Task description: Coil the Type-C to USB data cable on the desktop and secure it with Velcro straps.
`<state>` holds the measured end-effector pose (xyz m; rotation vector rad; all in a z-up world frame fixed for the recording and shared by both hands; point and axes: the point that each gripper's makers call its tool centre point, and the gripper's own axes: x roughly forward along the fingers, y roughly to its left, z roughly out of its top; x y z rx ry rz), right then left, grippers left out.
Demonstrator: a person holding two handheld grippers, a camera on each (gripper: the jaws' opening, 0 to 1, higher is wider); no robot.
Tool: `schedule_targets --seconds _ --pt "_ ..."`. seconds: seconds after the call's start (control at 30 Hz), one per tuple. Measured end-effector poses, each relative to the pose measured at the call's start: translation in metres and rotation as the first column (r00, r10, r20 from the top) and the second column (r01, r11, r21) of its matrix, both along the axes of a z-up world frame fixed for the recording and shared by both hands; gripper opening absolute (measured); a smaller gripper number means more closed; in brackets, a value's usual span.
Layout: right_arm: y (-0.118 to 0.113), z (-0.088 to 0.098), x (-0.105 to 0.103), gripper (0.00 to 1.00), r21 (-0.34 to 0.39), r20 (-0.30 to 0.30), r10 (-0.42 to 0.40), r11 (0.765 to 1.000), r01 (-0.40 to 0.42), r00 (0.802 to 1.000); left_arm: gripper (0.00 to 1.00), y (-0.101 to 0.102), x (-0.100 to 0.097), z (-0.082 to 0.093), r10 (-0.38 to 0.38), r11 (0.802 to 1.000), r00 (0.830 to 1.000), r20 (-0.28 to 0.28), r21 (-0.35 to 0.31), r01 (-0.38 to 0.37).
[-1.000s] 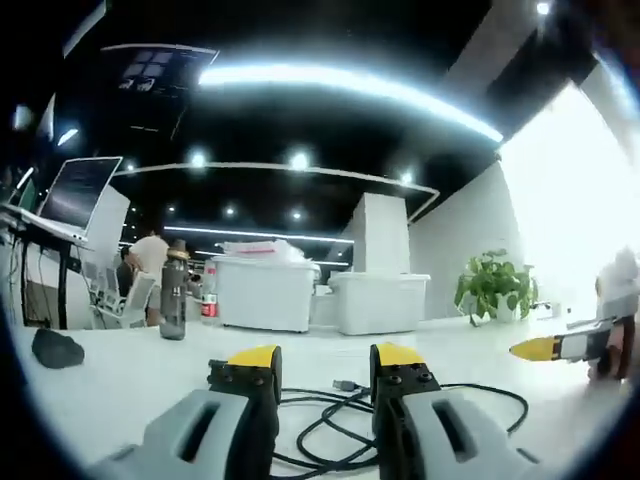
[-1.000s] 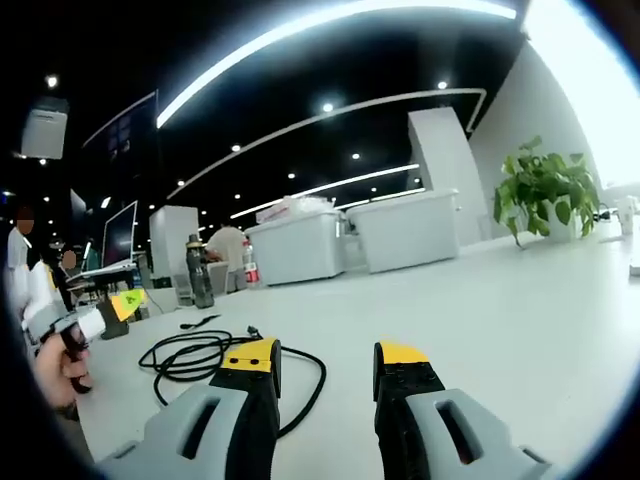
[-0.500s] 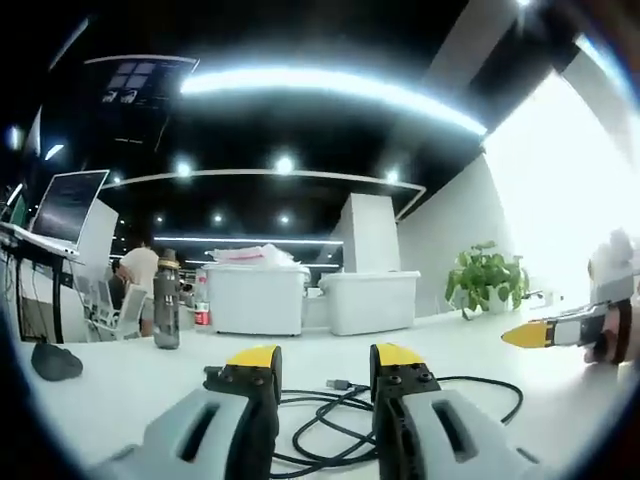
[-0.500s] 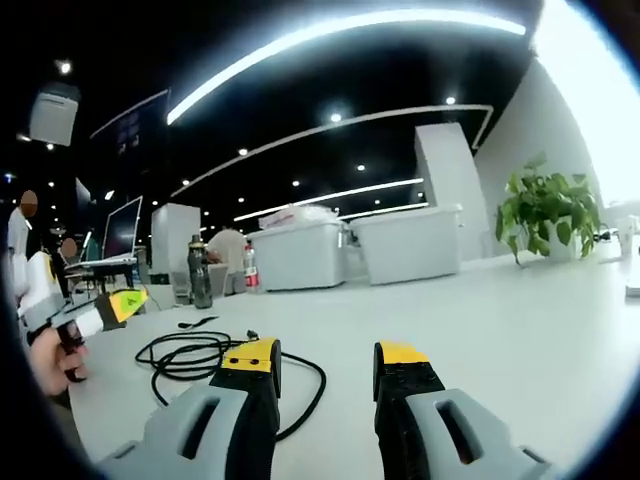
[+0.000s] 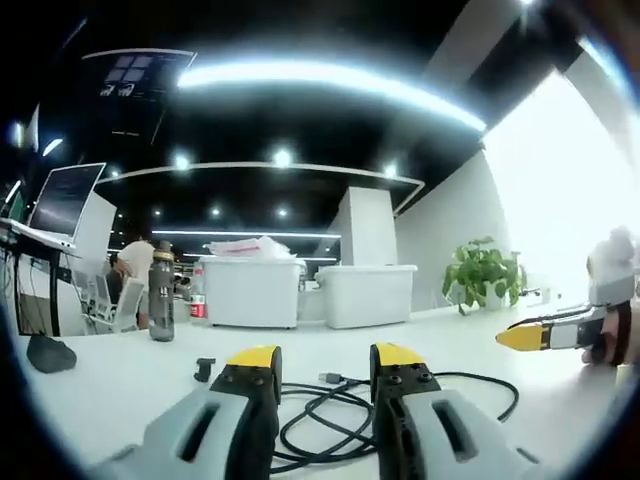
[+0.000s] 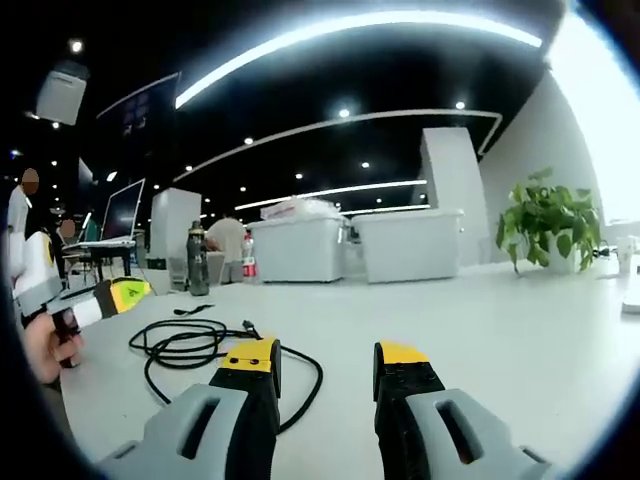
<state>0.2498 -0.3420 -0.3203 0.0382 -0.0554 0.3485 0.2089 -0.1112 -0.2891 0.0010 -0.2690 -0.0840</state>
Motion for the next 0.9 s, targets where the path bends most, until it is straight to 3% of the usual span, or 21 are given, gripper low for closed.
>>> schedule_targets --seconds 0.37,0.67,0.8,0.9 --pt "-0.001 -0.001 0.000 0.36 -0.006 -0.001 -0.004 1.000 0.004 1.000 0.37 -0.011 0.000 -0.005 -0.028 0.999 0.999 -0.017 0.039 0.028" --pt "-0.003 -0.002 0.001 0.37 0.011 -0.014 0.001 1.000 0.000 1.000 0.38 -0.009 0.001 -0.005 -0.036 0.999 0.999 -0.017 0.016 0.036" --pt "0.008 -0.002 -0.002 0.40 0.042 -0.028 0.071 0.997 -0.070 0.997 0.44 -0.011 0.000 -0.008 -0.021 0.998 0.999 -0.030 0.055 0.022" --pt "0.016 0.004 -0.007 0.45 0.057 -0.003 0.138 0.989 -0.138 0.990 0.46 -0.013 -0.003 -0.006 -0.035 0.997 0.999 -0.016 0.067 0.036"
